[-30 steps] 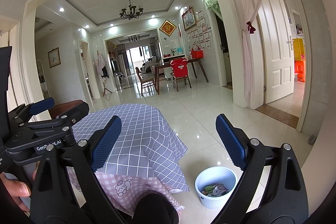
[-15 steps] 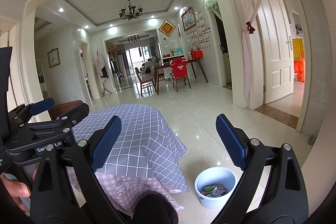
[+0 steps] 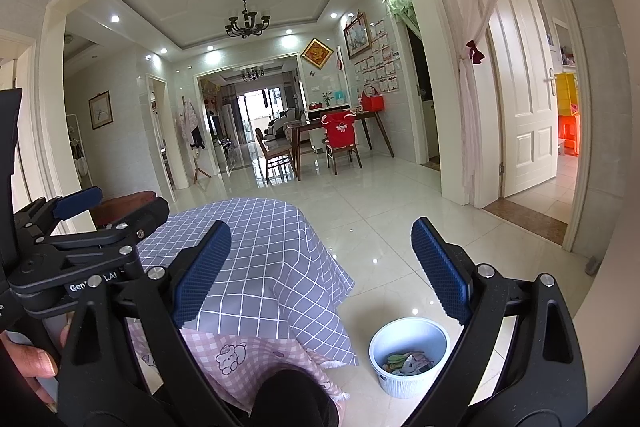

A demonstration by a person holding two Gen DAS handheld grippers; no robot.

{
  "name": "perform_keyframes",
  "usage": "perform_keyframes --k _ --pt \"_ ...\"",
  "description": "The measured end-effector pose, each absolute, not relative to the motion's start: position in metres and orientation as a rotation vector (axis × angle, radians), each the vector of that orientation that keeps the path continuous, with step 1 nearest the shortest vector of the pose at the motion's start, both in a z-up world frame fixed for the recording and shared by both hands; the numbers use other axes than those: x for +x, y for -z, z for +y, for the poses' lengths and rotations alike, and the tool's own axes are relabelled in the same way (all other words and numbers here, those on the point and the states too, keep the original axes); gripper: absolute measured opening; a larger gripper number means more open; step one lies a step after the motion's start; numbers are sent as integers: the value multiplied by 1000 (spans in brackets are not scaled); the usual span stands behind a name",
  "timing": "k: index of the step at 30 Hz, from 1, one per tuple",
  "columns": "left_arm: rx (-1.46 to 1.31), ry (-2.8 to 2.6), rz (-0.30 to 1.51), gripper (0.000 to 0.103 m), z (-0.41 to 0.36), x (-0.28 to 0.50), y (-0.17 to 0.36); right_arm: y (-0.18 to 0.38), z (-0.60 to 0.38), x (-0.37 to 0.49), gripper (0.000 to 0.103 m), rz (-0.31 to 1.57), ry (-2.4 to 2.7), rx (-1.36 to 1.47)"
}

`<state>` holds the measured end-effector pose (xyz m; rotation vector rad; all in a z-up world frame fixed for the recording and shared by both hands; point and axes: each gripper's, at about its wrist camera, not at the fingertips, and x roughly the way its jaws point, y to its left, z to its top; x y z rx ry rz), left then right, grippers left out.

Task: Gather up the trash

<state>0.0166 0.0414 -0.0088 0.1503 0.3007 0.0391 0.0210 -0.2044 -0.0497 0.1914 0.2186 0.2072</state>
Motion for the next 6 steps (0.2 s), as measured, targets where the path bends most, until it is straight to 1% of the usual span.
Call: perform_keyframes --k 6 --pt "152 -45 314 97 53 16 18 52 -204 20 90 221 -206 192"
